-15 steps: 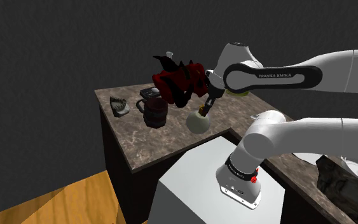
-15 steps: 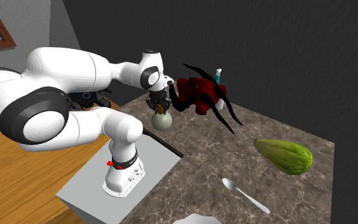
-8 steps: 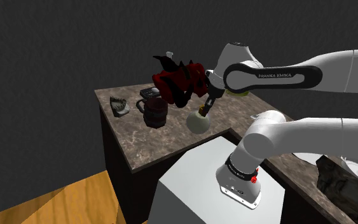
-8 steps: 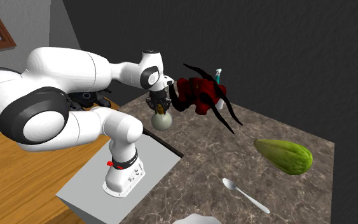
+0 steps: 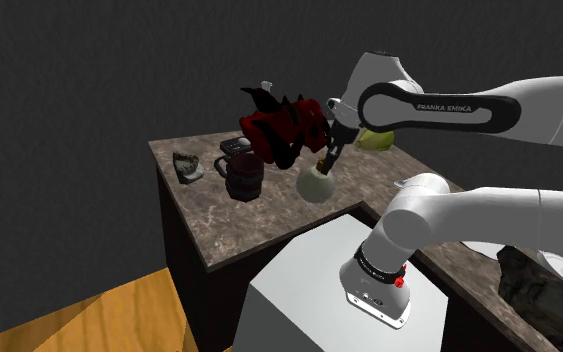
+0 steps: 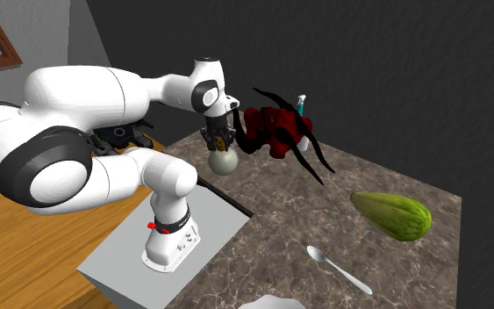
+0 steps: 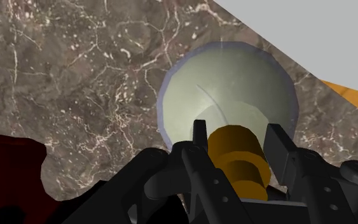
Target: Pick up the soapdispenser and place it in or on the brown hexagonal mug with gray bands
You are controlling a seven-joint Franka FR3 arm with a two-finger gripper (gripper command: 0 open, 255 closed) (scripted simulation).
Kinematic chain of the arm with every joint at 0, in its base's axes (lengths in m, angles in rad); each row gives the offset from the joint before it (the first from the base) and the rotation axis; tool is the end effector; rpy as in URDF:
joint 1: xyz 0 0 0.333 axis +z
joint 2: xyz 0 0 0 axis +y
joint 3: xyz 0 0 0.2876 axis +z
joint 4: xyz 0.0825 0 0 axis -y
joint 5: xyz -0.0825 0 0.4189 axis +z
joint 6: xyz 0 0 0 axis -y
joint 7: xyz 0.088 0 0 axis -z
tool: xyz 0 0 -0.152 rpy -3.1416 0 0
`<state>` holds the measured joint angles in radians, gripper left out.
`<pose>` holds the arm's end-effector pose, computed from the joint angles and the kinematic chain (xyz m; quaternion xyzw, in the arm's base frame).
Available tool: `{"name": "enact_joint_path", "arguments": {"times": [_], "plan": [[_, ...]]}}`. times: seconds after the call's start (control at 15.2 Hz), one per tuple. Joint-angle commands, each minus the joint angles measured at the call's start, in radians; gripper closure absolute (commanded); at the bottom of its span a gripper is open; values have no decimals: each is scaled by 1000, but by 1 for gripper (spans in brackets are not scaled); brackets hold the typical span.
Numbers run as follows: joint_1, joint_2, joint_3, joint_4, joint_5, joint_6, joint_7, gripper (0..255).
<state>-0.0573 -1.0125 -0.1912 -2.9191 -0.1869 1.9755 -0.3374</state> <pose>0.3139 -0.0726 0.3453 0.9922 0.1202 0.0303 0.0140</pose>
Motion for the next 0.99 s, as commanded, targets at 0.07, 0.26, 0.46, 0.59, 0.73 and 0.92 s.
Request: {"name": "enact_joint_path", "arguments": {"times": [0.07, 0.26, 0.46, 0.59, 0.73, 0.92], "plan": [[7, -5, 9, 42, 10, -46, 1, 255], [11, -10, 15, 80, 18, -89, 0, 255], [15, -12, 22, 119, 25, -130, -1, 255], [17, -11, 26, 146, 29, -157, -1, 255], [20, -10, 29, 174, 33, -183, -2, 255], [23, -6, 35, 215, 39, -221, -3, 255]]}}
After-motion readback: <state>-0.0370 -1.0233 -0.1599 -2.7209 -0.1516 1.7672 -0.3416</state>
